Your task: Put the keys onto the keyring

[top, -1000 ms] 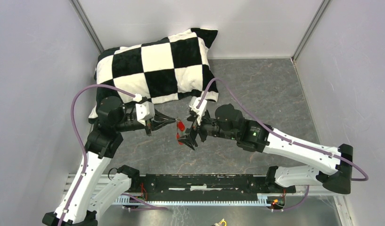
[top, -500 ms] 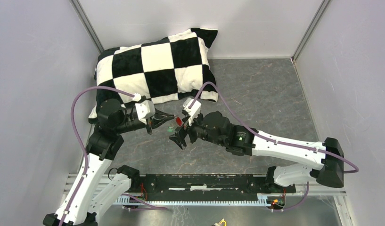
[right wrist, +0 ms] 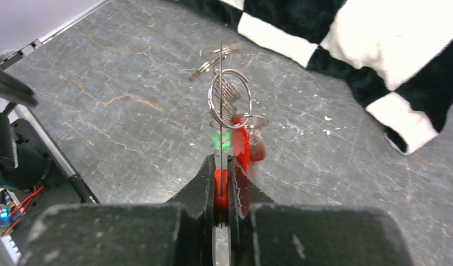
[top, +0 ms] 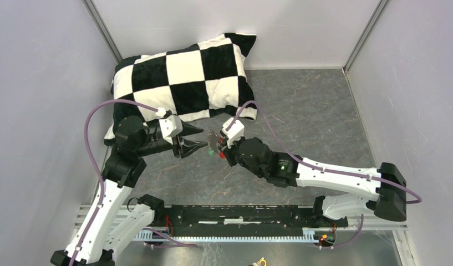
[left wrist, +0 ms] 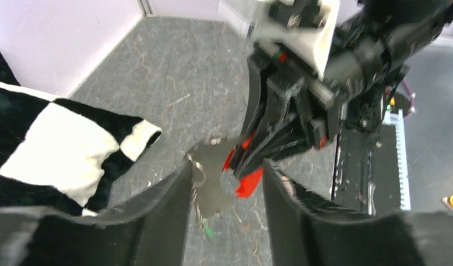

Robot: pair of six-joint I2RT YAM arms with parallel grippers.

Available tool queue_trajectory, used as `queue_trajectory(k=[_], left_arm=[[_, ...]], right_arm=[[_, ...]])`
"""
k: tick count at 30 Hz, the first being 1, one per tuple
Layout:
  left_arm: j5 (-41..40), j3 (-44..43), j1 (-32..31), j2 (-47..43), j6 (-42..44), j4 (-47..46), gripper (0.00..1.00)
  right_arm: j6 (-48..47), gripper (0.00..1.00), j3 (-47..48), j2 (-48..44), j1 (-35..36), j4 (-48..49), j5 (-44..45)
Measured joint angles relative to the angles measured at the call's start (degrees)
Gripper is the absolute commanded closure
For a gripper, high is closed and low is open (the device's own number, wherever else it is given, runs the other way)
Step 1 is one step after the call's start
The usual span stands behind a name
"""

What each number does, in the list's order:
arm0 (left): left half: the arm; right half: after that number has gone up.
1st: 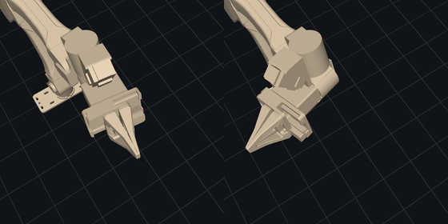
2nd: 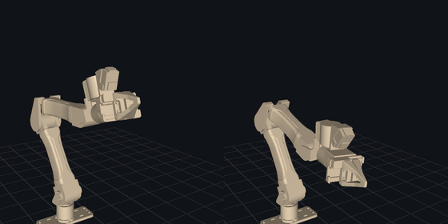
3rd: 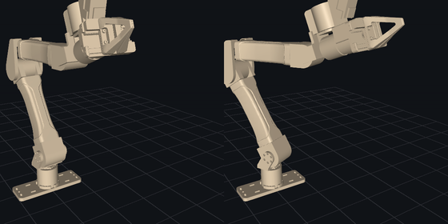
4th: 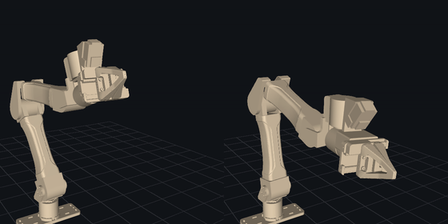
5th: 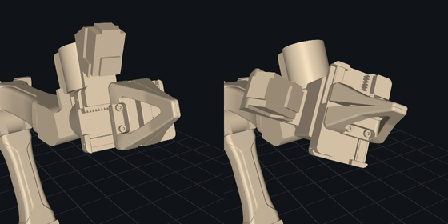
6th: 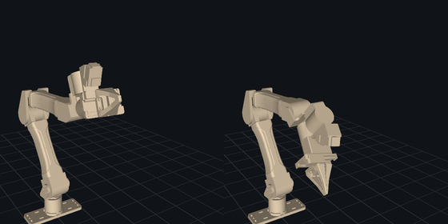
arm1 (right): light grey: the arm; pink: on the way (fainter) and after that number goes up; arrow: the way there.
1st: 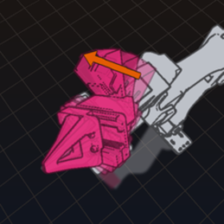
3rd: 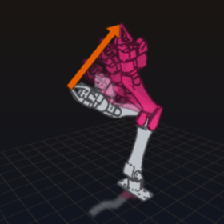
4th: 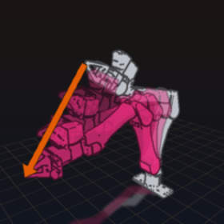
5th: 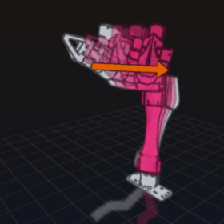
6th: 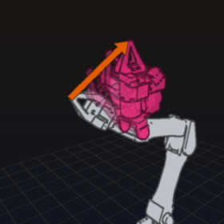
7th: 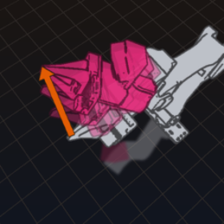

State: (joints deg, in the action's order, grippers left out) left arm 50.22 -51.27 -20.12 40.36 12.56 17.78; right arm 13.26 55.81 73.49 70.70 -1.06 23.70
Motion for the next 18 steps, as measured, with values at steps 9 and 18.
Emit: queue_trajectory(k=[9,18], left_arm=[[-0.94,-2.27,0.00,7.78,0.07,5.07,0.00],[-15.80,-14.82,0.00,20.13,0.00,15.37,0.00]], right_arm=[[-2.99,1.00,-4.11,-7.10,-5.92,0.13,2.21],[-13.73,1.00,-11.30,-7.87,-14.88,-2.08,10.95]])
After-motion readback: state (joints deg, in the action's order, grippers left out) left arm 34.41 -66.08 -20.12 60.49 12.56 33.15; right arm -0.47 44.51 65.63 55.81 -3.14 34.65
